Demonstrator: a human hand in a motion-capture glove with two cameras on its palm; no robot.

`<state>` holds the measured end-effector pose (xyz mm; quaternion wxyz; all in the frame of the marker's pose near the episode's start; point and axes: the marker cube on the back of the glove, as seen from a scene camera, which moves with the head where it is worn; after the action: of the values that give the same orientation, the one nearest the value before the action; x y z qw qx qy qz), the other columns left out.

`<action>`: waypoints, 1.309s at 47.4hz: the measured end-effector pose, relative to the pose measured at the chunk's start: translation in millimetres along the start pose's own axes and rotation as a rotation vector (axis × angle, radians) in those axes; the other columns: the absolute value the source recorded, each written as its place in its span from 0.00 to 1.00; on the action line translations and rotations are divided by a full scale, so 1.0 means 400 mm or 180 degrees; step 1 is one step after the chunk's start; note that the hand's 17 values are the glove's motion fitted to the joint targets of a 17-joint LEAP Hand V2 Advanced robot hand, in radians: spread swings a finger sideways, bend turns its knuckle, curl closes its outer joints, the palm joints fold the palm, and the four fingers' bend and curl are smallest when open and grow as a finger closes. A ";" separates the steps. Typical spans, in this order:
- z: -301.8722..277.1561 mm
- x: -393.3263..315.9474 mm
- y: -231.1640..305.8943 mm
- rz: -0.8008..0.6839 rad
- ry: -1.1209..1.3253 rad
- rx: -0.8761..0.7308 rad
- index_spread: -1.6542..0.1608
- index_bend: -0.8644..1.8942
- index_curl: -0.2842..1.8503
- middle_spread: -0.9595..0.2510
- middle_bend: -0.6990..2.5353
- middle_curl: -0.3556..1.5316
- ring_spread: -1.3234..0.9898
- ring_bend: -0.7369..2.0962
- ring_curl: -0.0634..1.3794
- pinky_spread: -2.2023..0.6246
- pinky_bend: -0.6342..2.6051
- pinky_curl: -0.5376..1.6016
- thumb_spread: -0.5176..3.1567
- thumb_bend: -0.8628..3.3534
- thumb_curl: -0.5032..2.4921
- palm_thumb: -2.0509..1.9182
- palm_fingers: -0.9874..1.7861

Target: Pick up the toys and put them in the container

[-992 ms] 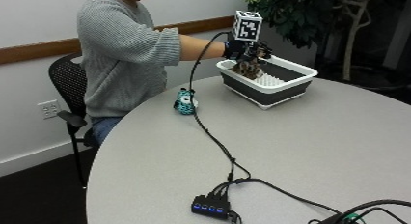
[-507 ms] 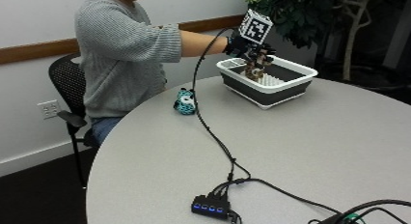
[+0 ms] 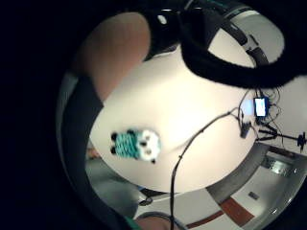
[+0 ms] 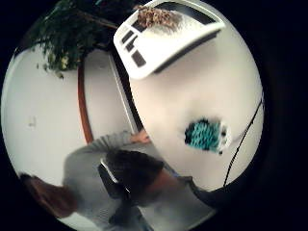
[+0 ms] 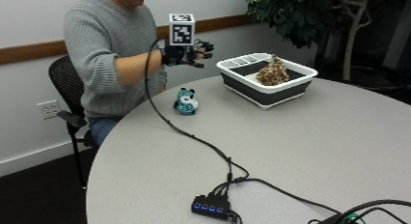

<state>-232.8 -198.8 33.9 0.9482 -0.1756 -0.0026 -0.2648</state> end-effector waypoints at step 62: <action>-0.127 -0.063 -0.328 -0.0019 0.0477 0.1667 0.70 0.45 0.33 0.63 0.49 0.46 0.36 0.56 0.39 0.66 0.44 0.42 0.43 0.25 0.34 0.64 0.75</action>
<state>-325.0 -307.6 27.1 0.9580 0.0958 -0.0014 -0.2702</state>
